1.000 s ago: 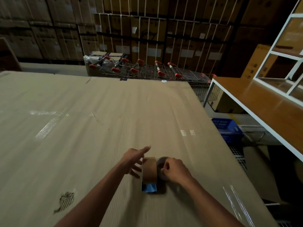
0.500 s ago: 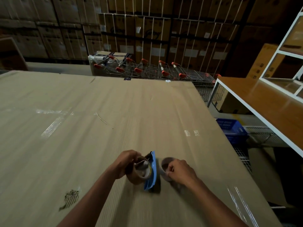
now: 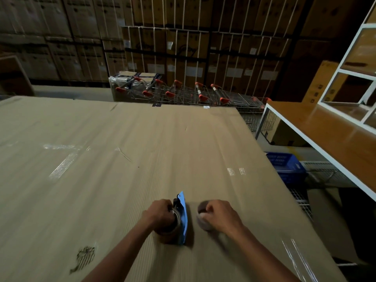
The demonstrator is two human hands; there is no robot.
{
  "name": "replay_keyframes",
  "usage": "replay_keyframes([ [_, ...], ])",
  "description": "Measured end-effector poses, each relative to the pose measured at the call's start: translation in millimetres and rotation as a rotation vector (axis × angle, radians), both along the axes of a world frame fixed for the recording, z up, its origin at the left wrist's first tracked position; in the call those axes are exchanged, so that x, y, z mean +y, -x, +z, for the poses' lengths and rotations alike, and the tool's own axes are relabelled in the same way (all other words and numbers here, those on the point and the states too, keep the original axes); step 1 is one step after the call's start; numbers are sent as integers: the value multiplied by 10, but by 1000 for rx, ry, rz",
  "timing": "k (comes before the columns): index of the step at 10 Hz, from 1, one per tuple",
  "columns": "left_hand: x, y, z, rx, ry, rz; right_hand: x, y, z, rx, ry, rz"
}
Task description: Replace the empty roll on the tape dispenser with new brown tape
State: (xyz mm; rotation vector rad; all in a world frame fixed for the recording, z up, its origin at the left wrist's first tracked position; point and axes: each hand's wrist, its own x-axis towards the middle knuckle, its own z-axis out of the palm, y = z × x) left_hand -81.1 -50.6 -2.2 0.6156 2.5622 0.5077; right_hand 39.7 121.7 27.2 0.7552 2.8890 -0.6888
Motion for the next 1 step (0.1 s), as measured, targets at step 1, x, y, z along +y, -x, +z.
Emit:
replay_keyframes([
  [1,116,236,292,-99,18,-66,59,173,174,121,-152,11],
])
